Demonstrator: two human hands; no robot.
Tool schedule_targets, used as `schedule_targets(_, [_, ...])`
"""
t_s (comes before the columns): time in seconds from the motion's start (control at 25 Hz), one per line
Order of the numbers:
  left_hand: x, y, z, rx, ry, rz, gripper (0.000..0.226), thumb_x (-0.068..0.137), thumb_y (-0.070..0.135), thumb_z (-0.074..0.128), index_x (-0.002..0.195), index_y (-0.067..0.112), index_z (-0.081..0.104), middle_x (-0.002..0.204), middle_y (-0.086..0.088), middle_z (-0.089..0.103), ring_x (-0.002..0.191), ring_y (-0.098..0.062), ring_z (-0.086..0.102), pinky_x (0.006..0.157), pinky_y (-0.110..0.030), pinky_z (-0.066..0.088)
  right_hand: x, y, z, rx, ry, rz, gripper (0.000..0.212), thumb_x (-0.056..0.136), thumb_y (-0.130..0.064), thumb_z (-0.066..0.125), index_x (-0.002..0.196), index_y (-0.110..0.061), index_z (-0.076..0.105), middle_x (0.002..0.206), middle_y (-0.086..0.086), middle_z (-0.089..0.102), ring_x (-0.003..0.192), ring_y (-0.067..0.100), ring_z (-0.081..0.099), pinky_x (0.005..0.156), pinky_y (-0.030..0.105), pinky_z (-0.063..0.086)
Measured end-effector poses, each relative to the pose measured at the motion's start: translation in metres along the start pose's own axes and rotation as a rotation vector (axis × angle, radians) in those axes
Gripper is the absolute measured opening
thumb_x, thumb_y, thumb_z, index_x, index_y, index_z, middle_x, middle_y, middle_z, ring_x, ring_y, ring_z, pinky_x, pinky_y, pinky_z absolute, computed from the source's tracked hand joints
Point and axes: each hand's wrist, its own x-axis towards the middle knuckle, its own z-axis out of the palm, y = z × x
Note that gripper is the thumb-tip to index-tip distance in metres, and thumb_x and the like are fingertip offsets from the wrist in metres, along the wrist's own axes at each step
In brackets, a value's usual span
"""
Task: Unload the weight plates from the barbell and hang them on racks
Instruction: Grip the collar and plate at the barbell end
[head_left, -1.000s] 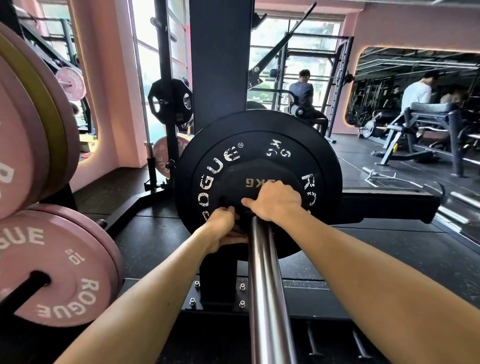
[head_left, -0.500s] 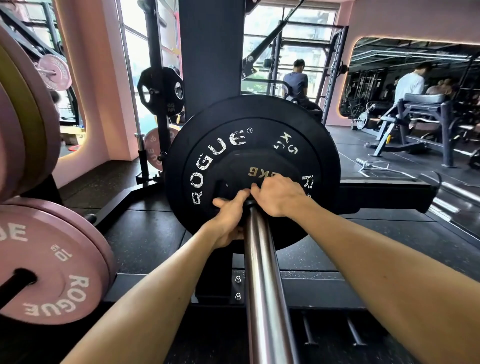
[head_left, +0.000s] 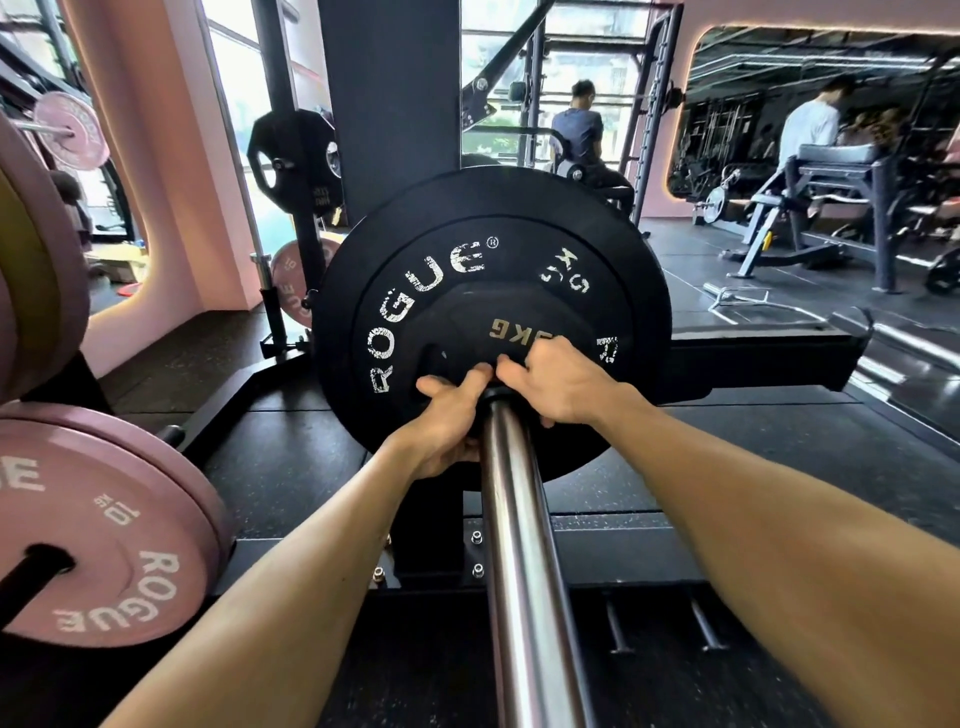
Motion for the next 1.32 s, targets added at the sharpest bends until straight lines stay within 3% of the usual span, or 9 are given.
schedule_targets(0.12, [-0.002, -0.011, 0.002, -0.072, 0.079, 0.006, 0.032, 0.101, 0.044, 0.044, 0.102, 0.019, 0.025, 0.092, -0.003, 0.05, 0.069, -0.015, 0.061, 0.07, -0.039, 0.055, -0.019, 0.025, 0.015, 0.356, 0.097, 0.132, 0.062, 0.098, -0.034, 0.035, 0.051, -0.003, 0.062, 0.042, 0.013, 0.059, 0.034, 0.01, 0.051, 0.051, 0.024, 0.041])
schedule_targets(0.2, [-0.004, -0.015, 0.003, -0.113, 0.088, 0.006, 0.032, 0.101, 0.045, 0.044, 0.093, 0.021, 0.026, 0.094, -0.002, 0.047, 0.069, -0.014, 0.061, 0.073, -0.039, 0.055, -0.023, 0.03, 0.017, 0.385, 0.09, 0.169, 0.064, 0.101, -0.032, 0.031, 0.057, 0.001, 0.063, 0.043, 0.01, 0.059, 0.032, 0.008, 0.048, 0.045, 0.016, 0.038])
schedule_targets(0.36, [-0.023, -0.015, 0.005, -0.103, 0.069, 0.004, 0.03, 0.104, 0.043, 0.04, 0.103, 0.016, 0.026, 0.082, -0.002, 0.05, 0.062, -0.012, 0.059, 0.063, -0.033, 0.053, -0.027, 0.023, 0.014, 0.396, 0.053, 0.241, 0.057, 0.102, -0.035, 0.034, 0.065, -0.001, 0.061, 0.052, 0.01, 0.059, 0.029, 0.012, 0.043, 0.032, 0.016, 0.032])
schedule_targets(0.48, [-0.052, -0.012, 0.008, -0.072, 0.035, -0.016, 0.029, 0.104, 0.042, 0.04, 0.093, 0.017, 0.031, 0.079, -0.005, 0.056, 0.061, -0.015, 0.062, 0.066, -0.037, 0.054, -0.047, 0.018, 0.011, 0.457, 0.011, 0.283, 0.051, 0.103, -0.03, 0.035, 0.067, -0.001, 0.056, 0.054, 0.01, 0.058, 0.03, 0.015, 0.041, 0.031, 0.017, 0.029])
schedule_targets(0.72, [-0.119, -0.021, 0.009, -0.047, -0.021, -0.058, 0.041, 0.101, 0.047, 0.043, 0.117, 0.015, 0.023, 0.087, -0.01, 0.066, 0.071, -0.023, 0.067, 0.068, -0.042, 0.057, -0.117, -0.006, -0.004, 0.515, -0.051, 0.298, 0.036, 0.103, -0.02, 0.034, 0.076, -0.001, 0.048, 0.057, 0.012, 0.059, 0.037, 0.02, 0.044, 0.034, 0.021, 0.032])
schedule_targets(0.92, [-0.183, -0.036, 0.012, -0.066, -0.119, -0.108, 0.035, 0.103, 0.047, 0.039, 0.105, 0.012, 0.034, 0.104, -0.021, 0.066, 0.1, -0.035, 0.065, 0.097, -0.056, 0.05, -0.187, -0.021, -0.011, 0.56, -0.088, 0.305, 0.029, 0.101, -0.019, 0.033, 0.082, -0.002, 0.047, 0.059, 0.013, 0.058, 0.042, 0.02, 0.047, 0.035, 0.02, 0.033])
schedule_targets(1.04, [-0.221, -0.046, 0.015, -0.042, -0.145, -0.101, 0.053, 0.1, 0.05, 0.044, 0.13, 0.01, 0.028, 0.114, -0.024, 0.064, 0.086, -0.032, 0.071, 0.076, -0.05, 0.059, -0.231, -0.03, -0.015, 0.567, -0.097, 0.299, 0.028, 0.099, -0.018, 0.033, 0.079, -0.004, 0.046, 0.06, 0.012, 0.059, 0.042, 0.021, 0.048, 0.036, 0.02, 0.034])
schedule_targets(1.16, [-0.251, -0.054, 0.014, -0.057, -0.185, -0.098, 0.061, 0.097, 0.051, 0.048, 0.137, 0.011, 0.026, 0.131, -0.03, 0.051, 0.076, -0.038, 0.072, 0.063, -0.046, 0.06, -0.265, -0.037, -0.017, 0.556, -0.103, 0.295, 0.025, 0.096, -0.017, 0.034, 0.08, -0.004, 0.047, 0.057, 0.011, 0.06, 0.041, 0.02, 0.049, 0.037, 0.021, 0.035])
schedule_targets(1.32, [-0.294, -0.055, 0.016, 0.046, -0.254, -0.151, 0.066, 0.098, 0.054, 0.042, 0.139, 0.006, 0.024, 0.105, -0.03, 0.066, 0.078, -0.044, 0.071, 0.066, -0.046, 0.061, -0.309, -0.05, -0.026, 0.55, -0.129, 0.289, 0.025, 0.092, -0.015, 0.035, 0.076, -0.004, 0.049, 0.057, 0.011, 0.059, 0.041, 0.02, 0.049, 0.039, 0.022, 0.037])
